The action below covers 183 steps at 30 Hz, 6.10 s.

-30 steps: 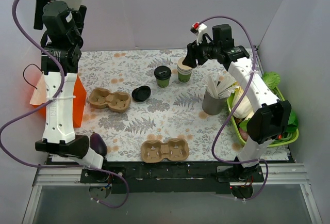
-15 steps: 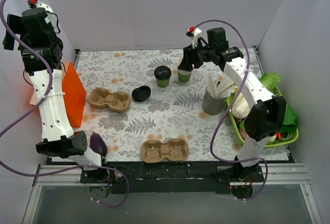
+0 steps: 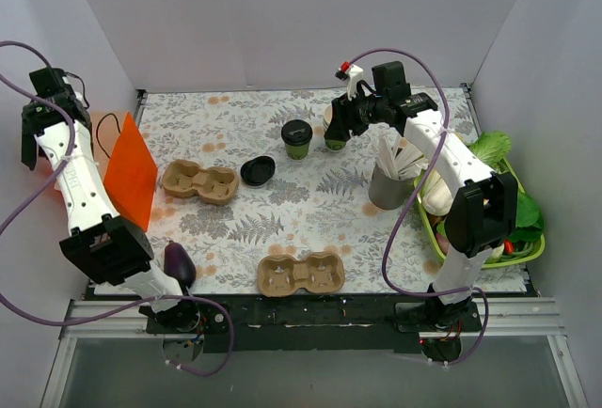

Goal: Pack the takeout coffee

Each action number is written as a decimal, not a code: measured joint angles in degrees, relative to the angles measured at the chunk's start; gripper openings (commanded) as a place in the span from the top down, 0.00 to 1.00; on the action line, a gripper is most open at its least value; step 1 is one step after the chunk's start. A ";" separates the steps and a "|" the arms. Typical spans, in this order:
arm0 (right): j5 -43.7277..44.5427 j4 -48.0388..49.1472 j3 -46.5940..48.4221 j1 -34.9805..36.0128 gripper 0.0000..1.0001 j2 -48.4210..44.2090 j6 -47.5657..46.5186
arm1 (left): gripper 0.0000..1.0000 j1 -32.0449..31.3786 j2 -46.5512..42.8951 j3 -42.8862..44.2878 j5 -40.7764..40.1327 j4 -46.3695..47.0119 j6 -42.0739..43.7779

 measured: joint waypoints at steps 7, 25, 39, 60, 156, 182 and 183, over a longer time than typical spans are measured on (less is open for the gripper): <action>0.00 0.07 0.00 0.00 0.39 0.00 -0.04 | 0.42 3.48 0.61 -1.18 5.16 -2.75 -3.45; 0.07 0.02 0.00 0.00 0.39 0.00 -0.66 | 1.00 3.39 3.21 2.10 11.78 -3.37 -5.97; 0.46 -0.11 0.22 0.00 0.39 0.02 -1.60 | 1.00 1.92 7.04 22.88 27.87 -3.78 -6.01; 3.10 -0.02 2.47 0.00 0.40 -0.26 -2.45 | 0.39 -4.44 -0.31 18.58 47.41 21.68 -16.57; 6.16 3.21 13.70 -1.86 0.41 1.75 0.46 | 1.00 -8.55 -16.04 1.99 70.07 11.61 -10.78; 7.63 0.76 5.01 -8.52 0.41 -12.11 -12.48 | 1.00 -44.76 0.20 -6.56 76.08 9.53 -0.72; 6.10 0.79 3.87 -9.25 0.41 -12.55 -12.48 | 1.00 -45.00 0.33 -6.56 76.02 8.59 0.63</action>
